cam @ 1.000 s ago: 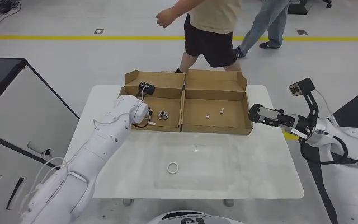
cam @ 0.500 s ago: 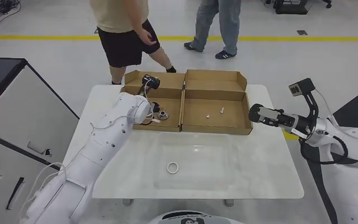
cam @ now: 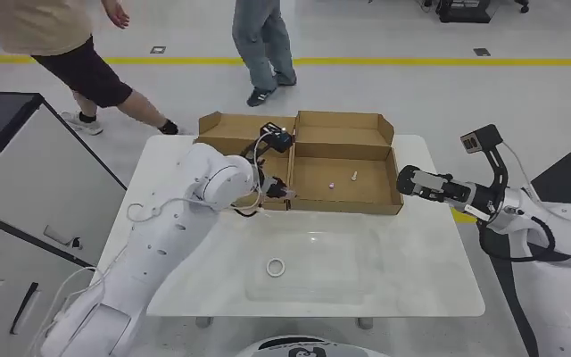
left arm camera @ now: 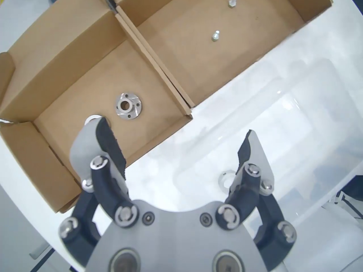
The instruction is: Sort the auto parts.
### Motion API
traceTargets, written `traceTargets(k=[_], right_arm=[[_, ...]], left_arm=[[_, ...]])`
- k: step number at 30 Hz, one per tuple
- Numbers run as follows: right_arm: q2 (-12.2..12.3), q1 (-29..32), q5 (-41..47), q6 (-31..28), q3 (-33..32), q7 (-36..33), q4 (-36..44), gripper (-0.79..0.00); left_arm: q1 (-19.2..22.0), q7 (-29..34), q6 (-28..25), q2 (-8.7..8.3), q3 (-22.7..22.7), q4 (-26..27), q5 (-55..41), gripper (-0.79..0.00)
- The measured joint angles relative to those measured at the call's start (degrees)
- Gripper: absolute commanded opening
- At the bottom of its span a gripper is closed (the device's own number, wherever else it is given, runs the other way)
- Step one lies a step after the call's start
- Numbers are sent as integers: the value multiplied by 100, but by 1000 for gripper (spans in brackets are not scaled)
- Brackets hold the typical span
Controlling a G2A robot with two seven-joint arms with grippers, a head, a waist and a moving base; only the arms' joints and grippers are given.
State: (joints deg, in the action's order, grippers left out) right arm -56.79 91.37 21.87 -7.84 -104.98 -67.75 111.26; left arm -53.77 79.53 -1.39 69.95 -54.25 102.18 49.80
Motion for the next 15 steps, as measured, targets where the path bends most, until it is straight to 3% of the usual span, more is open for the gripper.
traceTargets(k=[15], right_arm=[[0,0,0,0,0,0,0,0]], left_arm=[[-81,773,-533,-46,204,669,-785,0]])
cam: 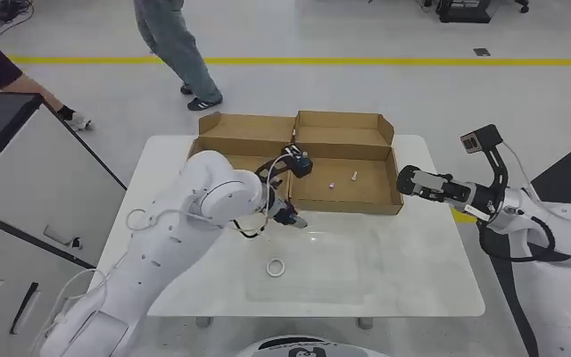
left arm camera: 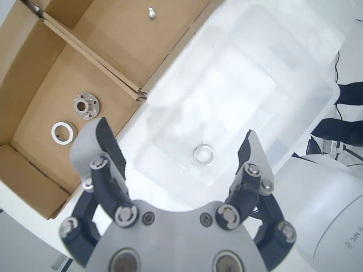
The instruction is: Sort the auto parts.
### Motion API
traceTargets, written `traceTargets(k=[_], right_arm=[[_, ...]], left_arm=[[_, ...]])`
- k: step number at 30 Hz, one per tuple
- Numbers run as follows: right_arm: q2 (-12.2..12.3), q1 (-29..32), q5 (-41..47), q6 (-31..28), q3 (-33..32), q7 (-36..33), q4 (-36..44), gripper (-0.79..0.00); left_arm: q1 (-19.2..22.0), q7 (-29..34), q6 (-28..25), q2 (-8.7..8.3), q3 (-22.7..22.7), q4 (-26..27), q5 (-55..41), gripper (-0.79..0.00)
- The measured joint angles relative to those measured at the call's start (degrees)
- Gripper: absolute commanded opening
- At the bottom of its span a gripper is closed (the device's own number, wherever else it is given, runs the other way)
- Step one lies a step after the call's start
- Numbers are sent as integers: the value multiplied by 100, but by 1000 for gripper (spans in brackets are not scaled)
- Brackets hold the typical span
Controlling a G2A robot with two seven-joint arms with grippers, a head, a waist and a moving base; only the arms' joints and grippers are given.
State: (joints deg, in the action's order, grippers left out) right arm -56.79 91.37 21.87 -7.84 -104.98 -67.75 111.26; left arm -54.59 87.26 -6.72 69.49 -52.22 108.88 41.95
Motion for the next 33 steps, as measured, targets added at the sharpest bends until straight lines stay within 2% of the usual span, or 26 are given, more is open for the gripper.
traceTargets(k=[11,27,33], right_arm=[[0,0,0,0,0,0,0,0],[0,0,0,0,0,0,0,0],[0,0,0,0,0,0,0,0]], left_arm=[[115,74,-216,-99,467,161,-226,0],[578,74,-301,-394,1096,171,-600,0],[639,74,-297,-419,1143,165,-712,0]])
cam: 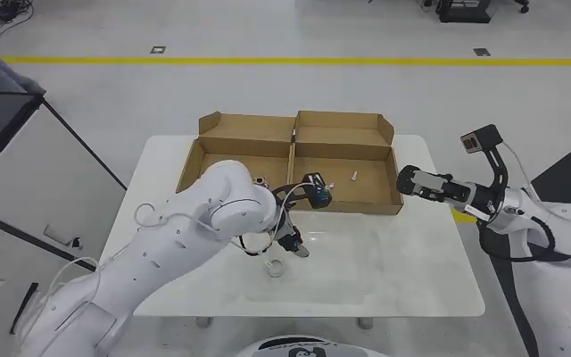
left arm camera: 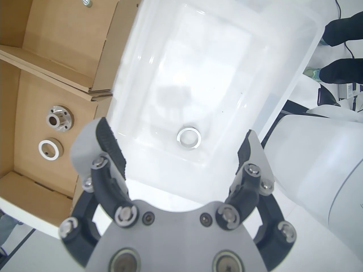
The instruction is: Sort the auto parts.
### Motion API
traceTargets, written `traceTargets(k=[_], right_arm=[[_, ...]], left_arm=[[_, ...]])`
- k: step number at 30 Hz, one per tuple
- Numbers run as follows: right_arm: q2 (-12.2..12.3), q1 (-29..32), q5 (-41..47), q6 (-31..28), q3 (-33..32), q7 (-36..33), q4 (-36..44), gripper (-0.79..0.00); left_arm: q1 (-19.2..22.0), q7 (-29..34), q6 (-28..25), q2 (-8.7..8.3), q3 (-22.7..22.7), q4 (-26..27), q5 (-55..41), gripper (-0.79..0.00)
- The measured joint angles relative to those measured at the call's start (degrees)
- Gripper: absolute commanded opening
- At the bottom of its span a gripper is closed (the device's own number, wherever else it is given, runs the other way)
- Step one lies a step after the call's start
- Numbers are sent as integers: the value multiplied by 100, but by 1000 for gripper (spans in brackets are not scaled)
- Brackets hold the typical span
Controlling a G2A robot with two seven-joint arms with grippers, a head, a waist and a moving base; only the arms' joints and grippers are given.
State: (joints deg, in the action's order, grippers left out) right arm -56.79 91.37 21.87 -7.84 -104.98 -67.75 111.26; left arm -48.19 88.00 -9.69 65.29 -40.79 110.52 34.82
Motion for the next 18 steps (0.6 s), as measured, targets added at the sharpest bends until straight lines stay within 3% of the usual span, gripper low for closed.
traceTargets(k=[8,18], right_arm=[[0,0,0,0,0,0,0,0],[0,0,0,0,0,0,0,0]], left_arm=[[-73,-120,-115,1,36,13,-83,0],[251,0,-554,12,805,-122,277,0]])
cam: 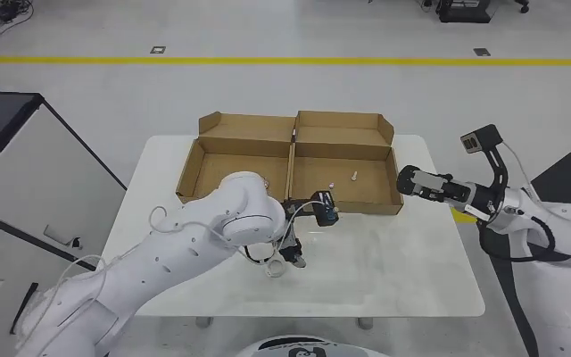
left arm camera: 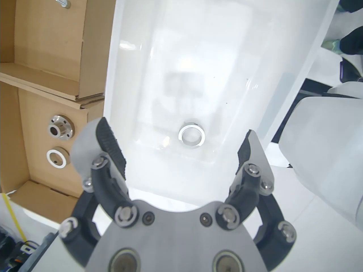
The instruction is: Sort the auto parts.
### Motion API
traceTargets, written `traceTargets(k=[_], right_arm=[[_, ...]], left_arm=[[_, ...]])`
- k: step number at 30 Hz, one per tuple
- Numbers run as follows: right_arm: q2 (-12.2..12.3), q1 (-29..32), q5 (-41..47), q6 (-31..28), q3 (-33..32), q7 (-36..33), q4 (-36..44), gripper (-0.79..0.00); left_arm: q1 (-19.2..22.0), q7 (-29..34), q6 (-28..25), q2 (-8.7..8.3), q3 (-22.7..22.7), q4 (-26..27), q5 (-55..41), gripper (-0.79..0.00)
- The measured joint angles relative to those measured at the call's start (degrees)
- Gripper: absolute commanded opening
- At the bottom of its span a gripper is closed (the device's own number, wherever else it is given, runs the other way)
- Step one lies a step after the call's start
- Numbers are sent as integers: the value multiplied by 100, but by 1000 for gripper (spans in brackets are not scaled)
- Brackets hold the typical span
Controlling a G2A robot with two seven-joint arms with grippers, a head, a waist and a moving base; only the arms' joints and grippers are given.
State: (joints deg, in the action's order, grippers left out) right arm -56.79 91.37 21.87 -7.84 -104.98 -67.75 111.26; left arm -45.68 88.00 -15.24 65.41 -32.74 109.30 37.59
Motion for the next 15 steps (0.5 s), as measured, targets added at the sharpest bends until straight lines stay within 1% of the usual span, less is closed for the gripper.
traceTargets(k=[5,9,12,14,15], right_arm=[[0,0,0,0,0,0,0,0],[0,0,0,0,0,0,0,0],[0,0,0,0,0,0,0,0],[0,0,0,0,0,0,0,0],[0,0,0,0,0,0,0,0]], left_arm=[[353,0,-110,-5,556,-107,-228,0],[741,0,-105,-42,1031,-142,-419,0],[984,0,-104,-71,1270,-206,-530,0],[1089,0,-103,-83,1359,-251,-546,-25],[1144,0,-95,-88,1412,-272,-543,-49]])
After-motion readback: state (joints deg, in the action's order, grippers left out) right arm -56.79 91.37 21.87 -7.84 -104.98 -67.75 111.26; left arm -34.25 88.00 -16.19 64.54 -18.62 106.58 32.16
